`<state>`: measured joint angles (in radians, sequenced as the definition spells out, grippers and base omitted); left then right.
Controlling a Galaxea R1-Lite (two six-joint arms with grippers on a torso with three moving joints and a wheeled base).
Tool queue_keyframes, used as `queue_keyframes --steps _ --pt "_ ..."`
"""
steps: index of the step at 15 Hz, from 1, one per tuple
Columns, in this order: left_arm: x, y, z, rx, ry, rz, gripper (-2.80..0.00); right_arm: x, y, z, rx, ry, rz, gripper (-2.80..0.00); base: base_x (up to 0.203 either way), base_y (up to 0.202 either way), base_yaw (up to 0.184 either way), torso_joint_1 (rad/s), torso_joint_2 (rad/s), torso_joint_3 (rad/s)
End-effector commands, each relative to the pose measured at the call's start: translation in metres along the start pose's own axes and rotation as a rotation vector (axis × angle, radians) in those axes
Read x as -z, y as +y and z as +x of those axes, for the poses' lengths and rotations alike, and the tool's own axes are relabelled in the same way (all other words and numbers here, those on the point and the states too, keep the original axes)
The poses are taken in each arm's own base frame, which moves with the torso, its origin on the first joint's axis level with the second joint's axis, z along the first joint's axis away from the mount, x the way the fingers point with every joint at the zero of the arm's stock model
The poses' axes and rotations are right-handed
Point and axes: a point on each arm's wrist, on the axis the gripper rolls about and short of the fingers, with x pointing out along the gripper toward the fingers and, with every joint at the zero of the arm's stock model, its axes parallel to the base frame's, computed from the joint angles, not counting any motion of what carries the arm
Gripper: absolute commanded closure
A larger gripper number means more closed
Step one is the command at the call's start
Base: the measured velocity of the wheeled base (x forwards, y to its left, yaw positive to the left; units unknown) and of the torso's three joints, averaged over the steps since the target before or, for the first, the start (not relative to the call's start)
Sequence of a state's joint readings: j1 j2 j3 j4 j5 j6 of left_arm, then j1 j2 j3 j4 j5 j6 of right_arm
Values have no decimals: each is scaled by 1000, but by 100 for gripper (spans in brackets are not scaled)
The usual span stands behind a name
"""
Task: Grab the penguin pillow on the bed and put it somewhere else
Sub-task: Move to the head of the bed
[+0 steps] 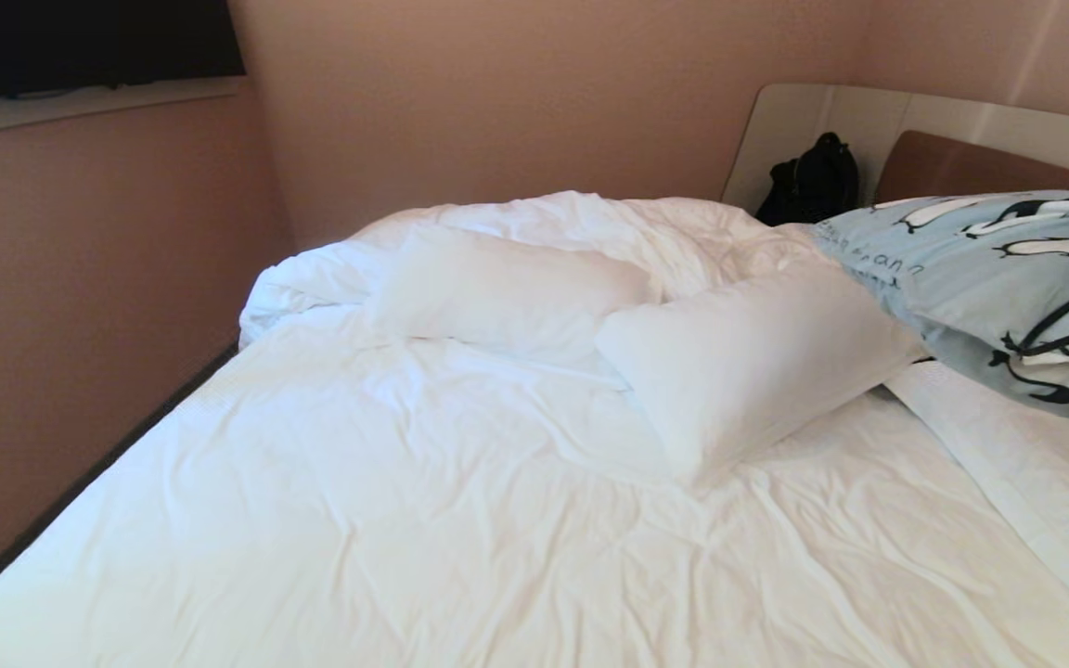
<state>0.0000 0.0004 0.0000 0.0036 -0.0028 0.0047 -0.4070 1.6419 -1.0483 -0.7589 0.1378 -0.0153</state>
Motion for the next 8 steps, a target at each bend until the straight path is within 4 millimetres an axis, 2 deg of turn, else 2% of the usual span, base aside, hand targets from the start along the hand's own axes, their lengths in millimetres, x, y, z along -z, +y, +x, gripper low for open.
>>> queue_keyframes --steps 1,3,8 --pt "0 0 0 0 -1 0 0 6 -12 2 -71 12 16 0 0 -195 0 6 -1 2" --pt "0 0 0 0 -1 -2 0 10 -29 4 -91 23 40 0 0 -193 0 7 9 0" --pt "0 0 0 0 -1 -2 0 35 -61 13 -149 88 63 0 0 -192 1 3 3 3"
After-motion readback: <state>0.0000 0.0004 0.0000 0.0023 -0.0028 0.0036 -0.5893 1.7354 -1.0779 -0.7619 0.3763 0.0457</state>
